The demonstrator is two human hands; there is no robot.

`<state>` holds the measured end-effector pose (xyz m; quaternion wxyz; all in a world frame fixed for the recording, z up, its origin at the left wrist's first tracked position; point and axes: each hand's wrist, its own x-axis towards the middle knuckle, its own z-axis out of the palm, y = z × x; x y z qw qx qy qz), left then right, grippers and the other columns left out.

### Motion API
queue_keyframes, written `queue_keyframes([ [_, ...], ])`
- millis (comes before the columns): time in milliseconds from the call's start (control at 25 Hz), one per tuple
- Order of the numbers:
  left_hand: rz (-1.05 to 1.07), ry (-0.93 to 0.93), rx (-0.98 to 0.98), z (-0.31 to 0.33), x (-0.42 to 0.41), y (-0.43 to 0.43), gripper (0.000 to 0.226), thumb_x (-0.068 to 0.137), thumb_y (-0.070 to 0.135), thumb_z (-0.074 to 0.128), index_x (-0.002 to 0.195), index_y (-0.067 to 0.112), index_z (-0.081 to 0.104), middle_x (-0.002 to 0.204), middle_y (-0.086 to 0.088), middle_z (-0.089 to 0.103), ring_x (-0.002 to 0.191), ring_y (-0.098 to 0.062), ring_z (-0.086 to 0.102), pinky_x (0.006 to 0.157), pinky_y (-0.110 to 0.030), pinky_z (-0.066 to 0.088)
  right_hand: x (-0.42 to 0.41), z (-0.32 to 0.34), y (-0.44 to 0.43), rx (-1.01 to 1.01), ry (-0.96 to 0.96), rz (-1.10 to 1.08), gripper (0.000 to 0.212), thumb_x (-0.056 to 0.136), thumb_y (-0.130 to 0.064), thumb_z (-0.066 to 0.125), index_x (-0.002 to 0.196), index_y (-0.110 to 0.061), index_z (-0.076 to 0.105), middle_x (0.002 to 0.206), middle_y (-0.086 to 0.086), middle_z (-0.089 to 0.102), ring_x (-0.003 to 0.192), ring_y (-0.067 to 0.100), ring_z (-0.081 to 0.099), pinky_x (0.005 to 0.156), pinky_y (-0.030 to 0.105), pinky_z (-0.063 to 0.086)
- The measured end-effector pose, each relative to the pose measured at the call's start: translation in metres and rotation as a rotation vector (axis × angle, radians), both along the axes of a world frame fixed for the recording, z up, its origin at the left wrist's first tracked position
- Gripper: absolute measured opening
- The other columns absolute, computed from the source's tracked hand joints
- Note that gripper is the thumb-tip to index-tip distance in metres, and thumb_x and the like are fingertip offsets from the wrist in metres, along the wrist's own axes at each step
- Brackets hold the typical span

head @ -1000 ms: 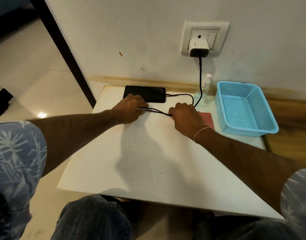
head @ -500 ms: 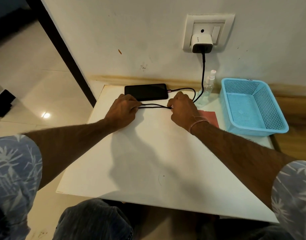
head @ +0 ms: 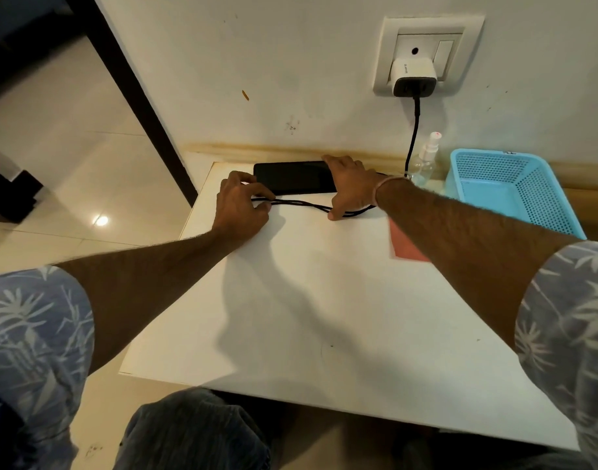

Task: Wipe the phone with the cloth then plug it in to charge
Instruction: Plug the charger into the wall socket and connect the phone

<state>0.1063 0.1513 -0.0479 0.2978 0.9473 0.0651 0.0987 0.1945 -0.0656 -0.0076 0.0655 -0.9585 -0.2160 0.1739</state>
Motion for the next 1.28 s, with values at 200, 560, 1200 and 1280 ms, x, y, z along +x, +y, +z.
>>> queue_keyframes([
  [200, 0.023, -0.002, -0.06, 0.001, 0.001, 0.003, 0.021, 0.093, 0.014, 0.069, 0.113, 0.014, 0.076, 0.141, -0.008, 0.05, 0.132, -0.025, 0.044, 0.1, -0.024, 0.031, -0.011, -0.006, 0.001, 0.068, -0.046, 0.01, 0.118, 0.063, -0.033, 0.082, 0.151, -0.017, 0.004, 0.15, 0.016, 0.022, 0.136, 0.037, 0.027, 0.109, 0.046, 0.026],
  [560, 0.041, -0.015, -0.113, 0.0, 0.003, 0.005, 0.02, 0.089, 0.014, 0.074, 0.109, 0.013, 0.074, 0.135, -0.008, 0.056, 0.123, -0.024, 0.052, 0.096, -0.023, 0.035, -0.015, -0.006, -0.002, 0.112, -0.133, -0.01, 0.102, 0.064, -0.034, 0.084, 0.145, -0.017, 0.024, 0.138, 0.015, 0.039, 0.125, 0.035, 0.041, 0.104, 0.046, 0.032],
  [1200, -0.03, 0.03, -0.073, 0.005, -0.004, 0.006, 0.058, 0.081, 0.028, 0.083, 0.13, 0.015, 0.053, 0.138, -0.008, 0.049, 0.121, -0.023, 0.05, 0.095, -0.027, 0.04, -0.036, 0.003, 0.0, 0.19, -0.178, -0.082, 0.085, 0.073, -0.042, 0.077, 0.14, -0.013, 0.034, 0.137, 0.014, 0.041, 0.124, 0.033, 0.044, 0.103, 0.044, 0.035],
  [1280, -0.01, 0.025, -0.068, 0.008, -0.002, 0.005, 0.064, 0.081, 0.036, 0.082, 0.134, 0.016, 0.051, 0.142, -0.008, 0.048, 0.126, -0.026, 0.048, 0.102, -0.035, 0.042, -0.046, 0.008, 0.0, 0.188, -0.165, -0.099, 0.078, 0.077, -0.037, 0.075, 0.139, -0.011, 0.036, 0.137, 0.014, 0.041, 0.123, 0.033, 0.045, 0.102, 0.043, 0.037],
])
